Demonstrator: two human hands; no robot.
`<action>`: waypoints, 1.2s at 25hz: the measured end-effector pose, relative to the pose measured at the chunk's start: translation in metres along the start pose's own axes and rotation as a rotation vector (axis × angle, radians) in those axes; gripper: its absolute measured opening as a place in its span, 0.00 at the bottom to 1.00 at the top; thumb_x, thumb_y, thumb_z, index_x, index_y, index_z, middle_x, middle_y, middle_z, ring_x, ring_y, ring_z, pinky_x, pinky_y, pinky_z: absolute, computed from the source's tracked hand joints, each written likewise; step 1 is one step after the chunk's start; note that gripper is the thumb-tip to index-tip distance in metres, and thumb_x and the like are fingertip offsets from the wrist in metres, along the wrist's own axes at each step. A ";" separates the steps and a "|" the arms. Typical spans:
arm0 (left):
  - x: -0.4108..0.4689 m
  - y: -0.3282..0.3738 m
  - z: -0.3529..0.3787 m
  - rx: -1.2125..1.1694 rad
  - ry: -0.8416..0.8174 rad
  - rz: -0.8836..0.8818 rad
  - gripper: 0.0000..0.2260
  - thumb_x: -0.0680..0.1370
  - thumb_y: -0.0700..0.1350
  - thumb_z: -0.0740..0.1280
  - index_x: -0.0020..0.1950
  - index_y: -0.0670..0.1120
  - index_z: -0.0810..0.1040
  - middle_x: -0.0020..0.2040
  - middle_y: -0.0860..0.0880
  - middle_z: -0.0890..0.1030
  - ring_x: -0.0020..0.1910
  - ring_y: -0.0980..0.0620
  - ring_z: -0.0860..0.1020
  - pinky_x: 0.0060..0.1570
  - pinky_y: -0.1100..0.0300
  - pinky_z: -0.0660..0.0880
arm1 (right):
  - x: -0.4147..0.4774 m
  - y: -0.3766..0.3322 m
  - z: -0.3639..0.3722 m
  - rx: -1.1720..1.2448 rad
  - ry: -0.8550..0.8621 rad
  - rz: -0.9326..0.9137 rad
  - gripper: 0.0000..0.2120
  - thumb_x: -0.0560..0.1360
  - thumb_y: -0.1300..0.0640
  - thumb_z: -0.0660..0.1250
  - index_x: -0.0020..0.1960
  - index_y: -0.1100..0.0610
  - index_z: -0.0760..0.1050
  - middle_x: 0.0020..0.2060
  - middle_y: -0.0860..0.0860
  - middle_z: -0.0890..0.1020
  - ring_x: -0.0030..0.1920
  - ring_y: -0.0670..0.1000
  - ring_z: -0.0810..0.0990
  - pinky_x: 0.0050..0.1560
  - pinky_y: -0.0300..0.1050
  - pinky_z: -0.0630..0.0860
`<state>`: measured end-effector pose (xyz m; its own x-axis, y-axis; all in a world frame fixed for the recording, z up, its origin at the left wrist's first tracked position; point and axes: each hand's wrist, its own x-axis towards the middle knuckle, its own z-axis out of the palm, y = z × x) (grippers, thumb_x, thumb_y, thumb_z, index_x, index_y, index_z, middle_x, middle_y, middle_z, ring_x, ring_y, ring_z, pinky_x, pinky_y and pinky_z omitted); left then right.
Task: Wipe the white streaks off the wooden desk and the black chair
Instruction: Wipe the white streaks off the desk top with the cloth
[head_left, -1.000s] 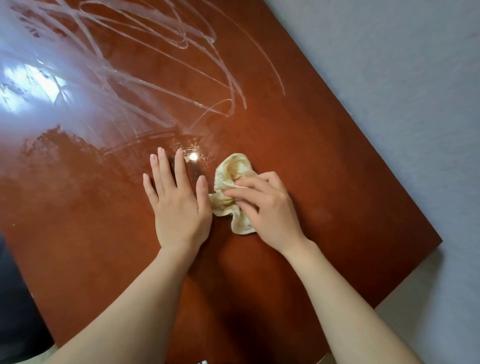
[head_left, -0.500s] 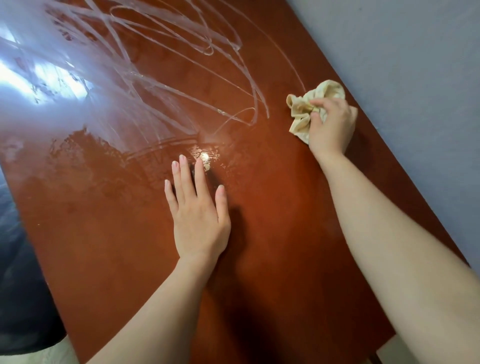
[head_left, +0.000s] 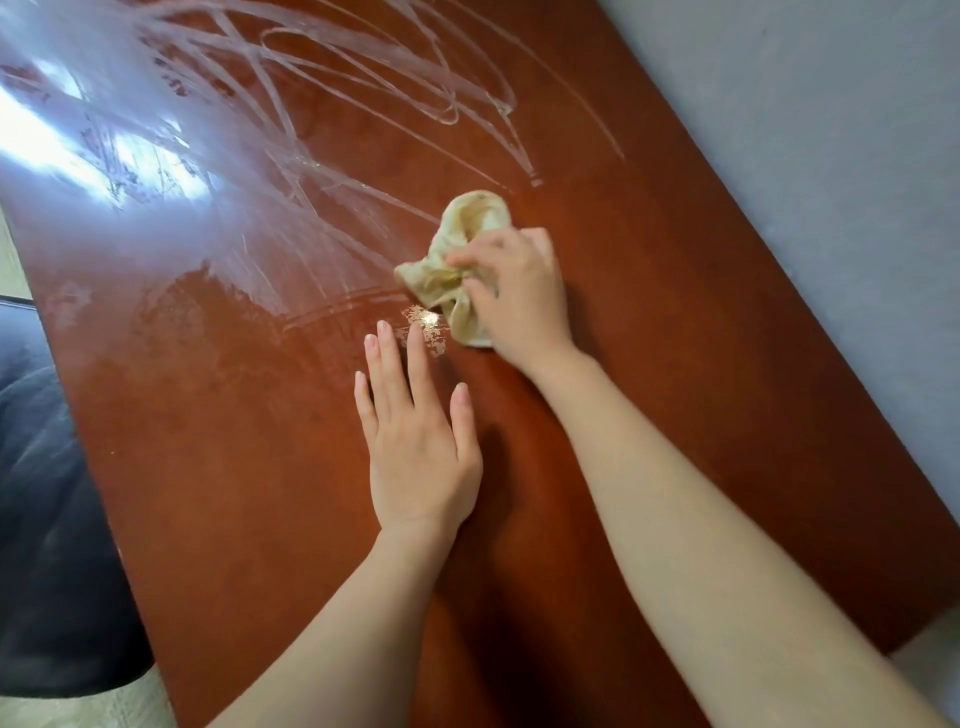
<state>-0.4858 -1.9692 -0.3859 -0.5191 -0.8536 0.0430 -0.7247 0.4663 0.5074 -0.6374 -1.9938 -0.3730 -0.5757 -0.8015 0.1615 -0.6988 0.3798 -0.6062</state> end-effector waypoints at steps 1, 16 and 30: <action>0.000 0.000 0.000 -0.008 0.002 0.000 0.28 0.80 0.54 0.46 0.78 0.44 0.50 0.79 0.43 0.50 0.78 0.49 0.44 0.75 0.56 0.39 | -0.015 -0.003 -0.001 0.020 -0.031 -0.028 0.11 0.69 0.64 0.69 0.48 0.53 0.83 0.46 0.48 0.80 0.52 0.54 0.71 0.55 0.43 0.68; -0.002 0.001 0.000 -0.030 0.005 0.017 0.27 0.80 0.53 0.46 0.78 0.44 0.50 0.78 0.43 0.50 0.78 0.49 0.45 0.74 0.59 0.38 | -0.043 0.089 -0.084 -0.122 0.255 0.368 0.13 0.72 0.64 0.69 0.54 0.52 0.82 0.53 0.51 0.81 0.57 0.53 0.72 0.52 0.23 0.59; -0.008 -0.013 -0.024 -0.539 0.032 0.020 0.24 0.79 0.49 0.56 0.74 0.45 0.60 0.73 0.46 0.64 0.74 0.50 0.59 0.74 0.47 0.52 | -0.058 -0.037 0.012 0.024 -0.089 -0.043 0.10 0.70 0.61 0.71 0.49 0.51 0.83 0.44 0.46 0.81 0.50 0.51 0.71 0.51 0.36 0.63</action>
<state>-0.4615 -1.9744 -0.3728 -0.5105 -0.8563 0.0787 -0.3754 0.3042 0.8755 -0.5731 -1.9671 -0.3687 -0.5042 -0.8554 0.1185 -0.7112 0.3335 -0.6188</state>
